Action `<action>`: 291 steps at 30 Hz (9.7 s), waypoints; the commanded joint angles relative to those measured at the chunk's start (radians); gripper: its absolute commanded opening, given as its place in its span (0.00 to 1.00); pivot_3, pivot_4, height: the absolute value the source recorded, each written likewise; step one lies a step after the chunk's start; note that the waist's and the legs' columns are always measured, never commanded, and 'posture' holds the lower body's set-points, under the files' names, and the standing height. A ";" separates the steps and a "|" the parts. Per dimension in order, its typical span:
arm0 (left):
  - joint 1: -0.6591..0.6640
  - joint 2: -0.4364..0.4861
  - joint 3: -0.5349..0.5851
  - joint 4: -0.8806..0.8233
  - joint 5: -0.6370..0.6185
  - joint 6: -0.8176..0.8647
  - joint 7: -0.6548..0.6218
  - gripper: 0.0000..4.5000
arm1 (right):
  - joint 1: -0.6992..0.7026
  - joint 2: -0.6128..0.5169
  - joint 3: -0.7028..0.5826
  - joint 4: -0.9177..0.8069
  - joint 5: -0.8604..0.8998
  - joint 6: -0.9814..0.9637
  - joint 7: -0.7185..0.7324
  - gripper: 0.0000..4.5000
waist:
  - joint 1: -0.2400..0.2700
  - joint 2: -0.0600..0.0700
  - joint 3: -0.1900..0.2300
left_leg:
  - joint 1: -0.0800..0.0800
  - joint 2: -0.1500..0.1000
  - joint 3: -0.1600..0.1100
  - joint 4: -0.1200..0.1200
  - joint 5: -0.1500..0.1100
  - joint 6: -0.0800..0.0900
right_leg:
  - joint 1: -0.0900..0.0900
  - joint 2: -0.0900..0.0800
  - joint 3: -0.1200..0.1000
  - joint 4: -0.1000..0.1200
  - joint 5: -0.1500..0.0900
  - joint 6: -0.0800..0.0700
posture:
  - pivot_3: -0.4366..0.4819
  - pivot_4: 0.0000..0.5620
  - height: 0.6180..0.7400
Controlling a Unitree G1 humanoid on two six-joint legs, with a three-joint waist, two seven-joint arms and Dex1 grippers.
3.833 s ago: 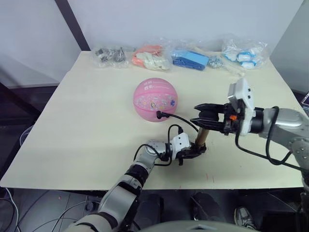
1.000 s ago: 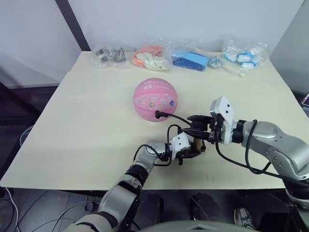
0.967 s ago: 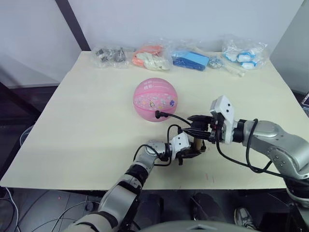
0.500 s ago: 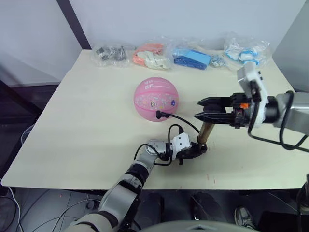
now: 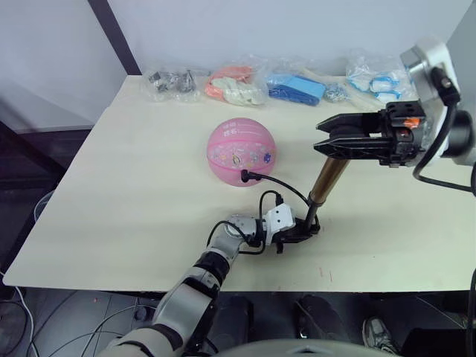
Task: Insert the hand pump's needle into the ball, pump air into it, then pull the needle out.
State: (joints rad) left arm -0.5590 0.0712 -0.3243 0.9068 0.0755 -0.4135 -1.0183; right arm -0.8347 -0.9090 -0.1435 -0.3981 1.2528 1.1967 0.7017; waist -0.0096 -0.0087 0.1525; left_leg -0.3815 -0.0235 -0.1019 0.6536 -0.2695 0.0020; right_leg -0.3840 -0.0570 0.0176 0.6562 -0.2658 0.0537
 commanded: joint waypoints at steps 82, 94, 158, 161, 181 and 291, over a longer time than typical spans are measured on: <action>0.022 0.036 -0.015 0.040 0.031 0.038 -0.002 0.25 | 0.164 0.108 0.032 -0.079 -0.156 -0.150 0.010 0.39 | -0.004 -0.001 0.001 | 0.001 0.000 0.000 0.000 0.000 0.000 | 0.000 0.001 0.001 0.001 0.000 0.000 | 0.48 0.27 0.99; 0.015 0.040 -0.015 0.035 0.029 0.021 0.003 0.25 | 0.363 0.141 0.201 -0.039 -0.370 -0.285 0.074 0.39 | -0.006 -0.006 -0.003 | 0.005 0.001 0.000 0.000 0.000 0.000 | 0.004 0.003 0.001 0.001 0.000 0.000 | 0.48 0.27 0.99; 0.237 0.473 0.228 -0.812 -0.428 0.347 -0.329 0.99 | 0.519 0.123 0.167 0.074 -0.665 -0.598 0.245 0.39 | 0.000 -0.002 0.004 | 0.002 0.002 -0.004 -0.001 0.000 0.000 | 0.004 0.001 0.000 -0.007 0.000 0.000 | 0.48 0.27 0.99; 0.258 0.529 0.281 -0.853 -0.492 0.374 -0.359 0.99 | 0.522 0.108 0.141 0.081 -0.657 -0.604 0.264 0.39 | 0.000 0.000 0.007 | 0.001 0.002 -0.004 -0.001 0.000 0.000 | 0.004 0.001 -0.001 -0.010 0.000 0.000 | 0.48 0.27 0.99; 0.268 0.612 0.381 -0.883 -0.590 0.410 -0.408 0.99 | 0.333 -0.083 0.106 0.152 -0.651 -0.541 0.400 0.39 | -0.002 0.006 0.021 | -0.015 0.002 -0.002 -0.002 0.002 -0.003 | -0.013 0.001 -0.001 -0.009 0.000 0.000 | 0.48 0.27 0.99; -0.084 0.603 0.484 -0.519 -0.553 0.517 -0.247 1.00 | 0.759 0.362 0.244 -0.077 -0.794 -1.154 0.015 0.99 | -0.008 0.001 0.019 | -0.013 0.001 0.012 0.017 0.000 -0.001 | -0.022 0.005 0.013 0.022 0.002 -0.001 | 0.48 0.27 0.99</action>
State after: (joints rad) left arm -0.6054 0.6795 0.1550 0.3703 -0.4923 0.1180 -1.2958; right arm -0.0753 -0.5600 0.1327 -0.4193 0.4324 0.0358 0.7300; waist -0.0172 -0.0080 0.1719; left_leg -0.3948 -0.0228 -0.0902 0.6709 -0.2692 0.0011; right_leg -0.4064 -0.0515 0.0307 0.6784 -0.2639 0.0526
